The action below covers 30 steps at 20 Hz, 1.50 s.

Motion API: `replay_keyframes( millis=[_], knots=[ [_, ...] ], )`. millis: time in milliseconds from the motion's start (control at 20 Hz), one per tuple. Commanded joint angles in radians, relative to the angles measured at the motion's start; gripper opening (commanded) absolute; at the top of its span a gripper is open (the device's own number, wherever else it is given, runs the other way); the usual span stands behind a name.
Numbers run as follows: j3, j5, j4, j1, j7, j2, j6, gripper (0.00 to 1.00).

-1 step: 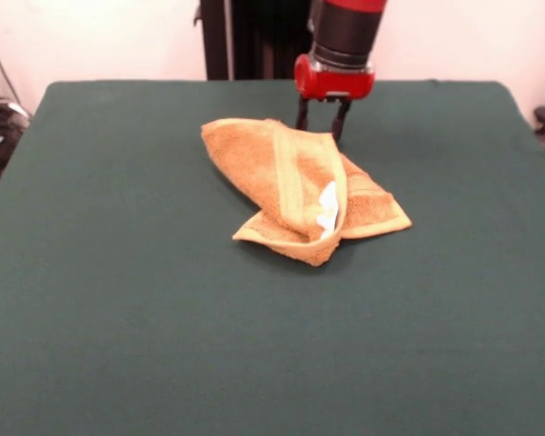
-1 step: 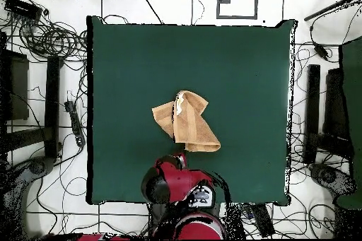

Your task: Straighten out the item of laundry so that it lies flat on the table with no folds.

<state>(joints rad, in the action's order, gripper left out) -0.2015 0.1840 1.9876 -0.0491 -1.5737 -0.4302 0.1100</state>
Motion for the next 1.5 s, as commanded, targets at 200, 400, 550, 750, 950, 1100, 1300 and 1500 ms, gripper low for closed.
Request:
replay_keyframes(
  millis=[200, 400, 550, 750, 950, 1100, 1300, 1500],
  knots=[
    [0.067, -0.106, -0.084, -0.054, -0.211, -0.015, -0.027, 1.00],
    [0.072, -0.109, -0.070, -0.053, -0.195, -0.071, -0.082, 1.00],
    [0.075, -0.119, -0.066, -0.054, -0.194, -0.094, -0.101, 1.00],
    [0.075, -0.128, -0.055, -0.055, -0.193, -0.126, -0.124, 1.00],
    [0.080, -0.126, -0.067, -0.043, -0.181, -0.130, -0.135, 1.00],
    [0.083, -0.121, -0.088, -0.033, -0.172, -0.109, -0.121, 1.00],
    [0.083, -0.117, -0.136, -0.024, -0.160, -0.058, -0.088, 1.00],
    [0.081, -0.113, -0.163, -0.022, -0.162, -0.021, -0.057, 1.00]
  ],
)
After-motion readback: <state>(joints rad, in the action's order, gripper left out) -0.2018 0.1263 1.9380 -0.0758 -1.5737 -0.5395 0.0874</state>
